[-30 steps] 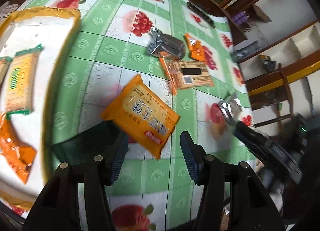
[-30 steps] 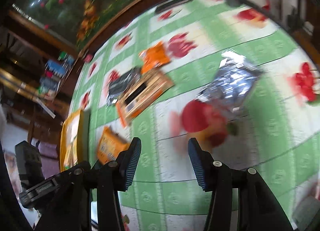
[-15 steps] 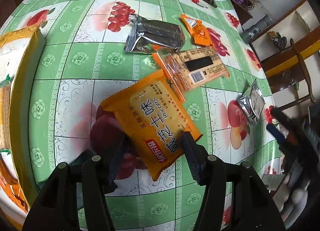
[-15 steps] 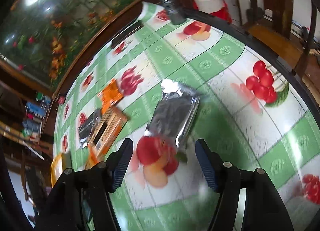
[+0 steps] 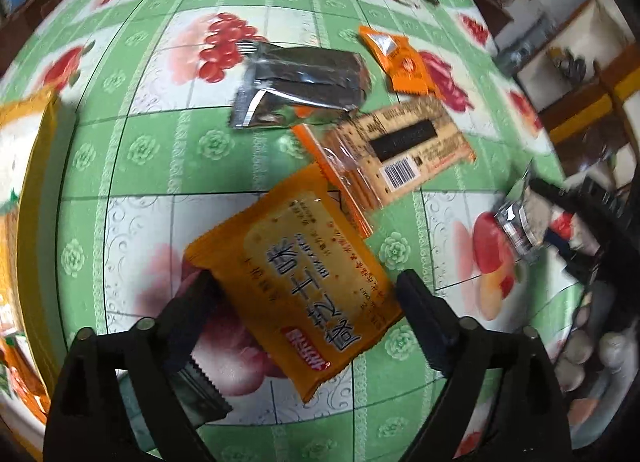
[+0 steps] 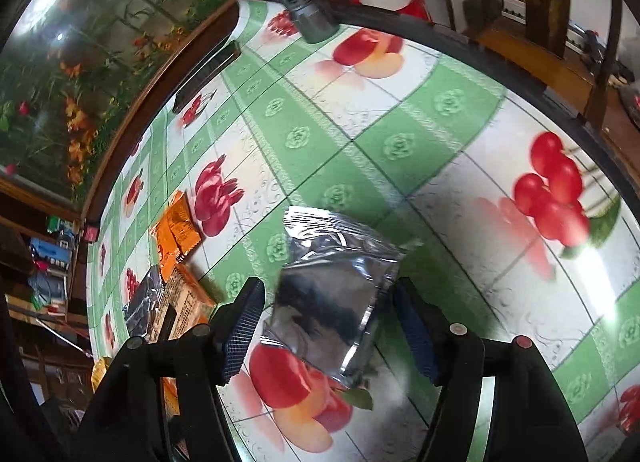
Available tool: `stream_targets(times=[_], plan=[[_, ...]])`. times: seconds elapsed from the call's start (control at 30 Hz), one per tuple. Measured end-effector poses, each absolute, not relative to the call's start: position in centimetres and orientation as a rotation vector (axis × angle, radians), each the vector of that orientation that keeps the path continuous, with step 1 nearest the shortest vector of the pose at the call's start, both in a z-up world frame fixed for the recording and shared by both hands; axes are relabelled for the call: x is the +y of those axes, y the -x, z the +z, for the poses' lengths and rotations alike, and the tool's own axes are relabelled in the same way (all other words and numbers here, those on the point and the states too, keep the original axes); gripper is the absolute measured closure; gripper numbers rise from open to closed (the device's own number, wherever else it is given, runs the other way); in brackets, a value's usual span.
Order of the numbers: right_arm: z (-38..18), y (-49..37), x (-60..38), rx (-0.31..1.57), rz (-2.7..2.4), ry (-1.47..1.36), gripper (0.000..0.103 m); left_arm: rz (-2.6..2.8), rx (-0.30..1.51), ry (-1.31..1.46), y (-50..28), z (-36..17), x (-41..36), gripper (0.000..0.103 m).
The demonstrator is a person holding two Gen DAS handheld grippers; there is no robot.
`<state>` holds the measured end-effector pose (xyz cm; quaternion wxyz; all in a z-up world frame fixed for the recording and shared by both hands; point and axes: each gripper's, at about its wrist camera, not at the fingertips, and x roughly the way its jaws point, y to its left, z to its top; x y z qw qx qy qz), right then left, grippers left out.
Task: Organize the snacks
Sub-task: 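Grasp the silver foil packet with the right gripper while the left holds the biscuit pack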
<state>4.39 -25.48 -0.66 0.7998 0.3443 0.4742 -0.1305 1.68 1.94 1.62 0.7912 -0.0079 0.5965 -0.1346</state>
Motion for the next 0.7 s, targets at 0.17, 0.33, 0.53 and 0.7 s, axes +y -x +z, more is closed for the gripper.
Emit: stream_targets(times=[0.17,0.33,0.53,0.7], plan=[[-0.5,-6.1,-23.5,1.05,-0.286,-0.597,0.028,-0.272,1.241,-0.155,-0.8,0.9,-0.2,0.009],[-0.5,-6.6,-22.3,1.061,-0.279,-0.47,0.046,-0.29,1.205,-0.129,-0.2,1.8,1.2,0.033],[-0.4,-4.7,-22.0,1.07,-0.193,-0.499,0.047,-0.292,1.228,0.058,0.4,2.4,4.9,0.033],[0.9,-2.1,-20.6,1.054,-0.126,-0.511,0.047,-0.276,1.204,0.2,2.4,4.2,8.3,0.033]])
